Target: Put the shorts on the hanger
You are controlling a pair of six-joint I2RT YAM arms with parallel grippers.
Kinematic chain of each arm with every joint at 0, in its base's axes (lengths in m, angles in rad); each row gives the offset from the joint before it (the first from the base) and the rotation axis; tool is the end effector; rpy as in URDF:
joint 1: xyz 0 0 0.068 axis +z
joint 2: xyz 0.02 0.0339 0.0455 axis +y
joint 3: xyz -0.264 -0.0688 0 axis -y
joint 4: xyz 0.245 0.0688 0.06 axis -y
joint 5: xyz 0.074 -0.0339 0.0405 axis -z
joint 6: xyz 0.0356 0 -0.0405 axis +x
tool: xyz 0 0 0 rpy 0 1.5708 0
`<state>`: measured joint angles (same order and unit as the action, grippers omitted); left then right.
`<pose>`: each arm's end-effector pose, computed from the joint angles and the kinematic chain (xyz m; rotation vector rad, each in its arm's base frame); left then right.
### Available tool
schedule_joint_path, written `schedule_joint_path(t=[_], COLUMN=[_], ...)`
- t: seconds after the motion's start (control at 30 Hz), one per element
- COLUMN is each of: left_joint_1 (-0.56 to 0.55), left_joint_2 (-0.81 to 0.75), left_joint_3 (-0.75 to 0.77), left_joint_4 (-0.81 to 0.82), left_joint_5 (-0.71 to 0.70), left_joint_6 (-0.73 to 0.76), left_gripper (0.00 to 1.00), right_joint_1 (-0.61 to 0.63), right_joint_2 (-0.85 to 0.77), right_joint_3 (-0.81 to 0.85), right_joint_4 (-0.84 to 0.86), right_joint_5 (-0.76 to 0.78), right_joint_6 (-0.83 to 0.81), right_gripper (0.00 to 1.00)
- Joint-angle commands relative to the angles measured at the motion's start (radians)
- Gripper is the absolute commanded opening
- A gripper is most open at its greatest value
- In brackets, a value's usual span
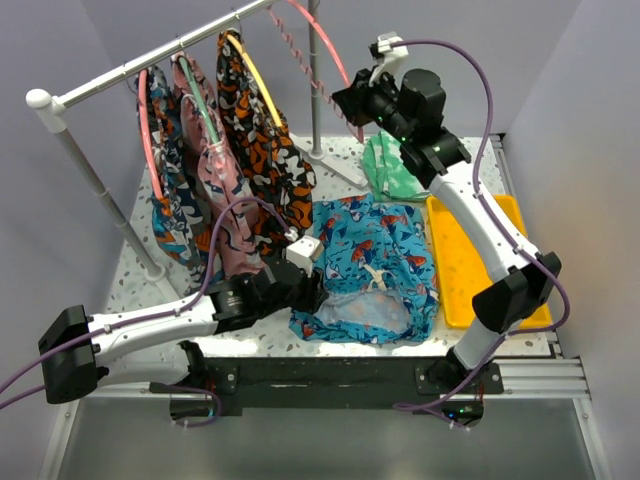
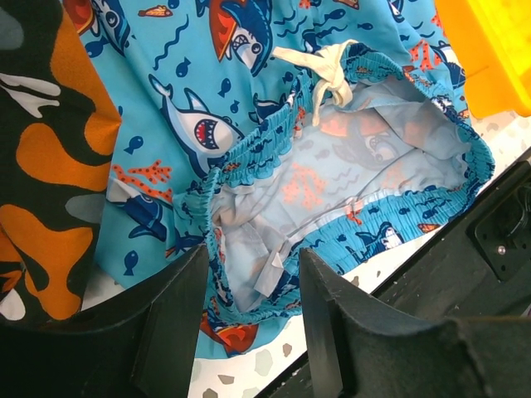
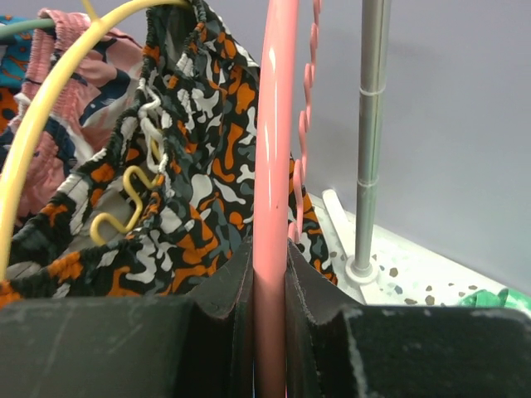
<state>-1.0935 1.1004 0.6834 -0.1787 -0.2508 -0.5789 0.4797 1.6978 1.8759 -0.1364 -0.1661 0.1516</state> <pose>0.1174 -0.2077 0.2436 0.4222 2.1888 -0.6872 0.3459 0.1866 0.4824 -0.3877 1.5143 0.6273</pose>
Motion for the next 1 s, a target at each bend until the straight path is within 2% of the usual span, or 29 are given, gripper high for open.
schedule_joint_path(t=[0.0,0.1,0.2,0.23,0.33,0.37,0.43,0.53,0.7,0.73,0.97], left_joint_1=[-0.003,-0.003,-0.003,-0.003,-0.003,-0.003,-0.003,-0.006,-0.019,-0.020,-0.025], left_joint_2=[-0.001,-0.007,-0.023,-0.027,-0.024,-0.019,-0.007,0.015,0.044,0.046,0.107], left_joint_3=[0.034,0.031,0.007,-0.001,-0.028,-0.042,-0.054,-0.076,-0.111,-0.114,-0.098], left_joint_4=[-0.001,-0.021,-0.031,-0.034,-0.035,-0.035,-0.022,-0.018,0.008,0.024,0.079], left_joint_5=[-0.047,-0.065,-0.079,-0.079,-0.073,-0.070,-0.051,-0.025,-0.004,-0.001,0.021], left_joint_6=[0.016,-0.001,-0.025,-0.041,-0.062,-0.064,-0.068,-0.076,-0.088,-0.090,-0.091], left_gripper=[0.53,0.53,0.53,0.53,0.51,0.51,0.50,0.46,0.45,0.45,0.45], right_joint_1=[0.003,0.003,0.003,0.003,0.004,0.003,0.003,0.002,0.004,0.003,0.002], right_joint_2=[-0.134,-0.255,-0.415,-0.517,-0.685,-0.783,-0.875,-1.009,-1.176,-1.190,-1.225], right_joint_3=[-0.066,-0.179,-0.299,-0.370,-0.537,-0.569,-0.636,-0.675,-0.676,-0.664,-0.545], right_joint_4=[0.072,0.023,-0.100,-0.171,-0.294,-0.333,-0.459,-0.642,-0.890,-0.960,-1.175], right_joint_5=[0.031,0.057,0.102,0.111,0.142,0.146,0.107,0.034,-0.036,-0.038,-0.157], right_joint_6=[0.043,0.083,0.146,0.170,0.209,0.219,0.226,0.247,0.296,0.307,0.336], right_gripper=[0.00,0.00,0.00,0.00,0.00,0.00,0.00,0.00,0.00,0.00,0.00])
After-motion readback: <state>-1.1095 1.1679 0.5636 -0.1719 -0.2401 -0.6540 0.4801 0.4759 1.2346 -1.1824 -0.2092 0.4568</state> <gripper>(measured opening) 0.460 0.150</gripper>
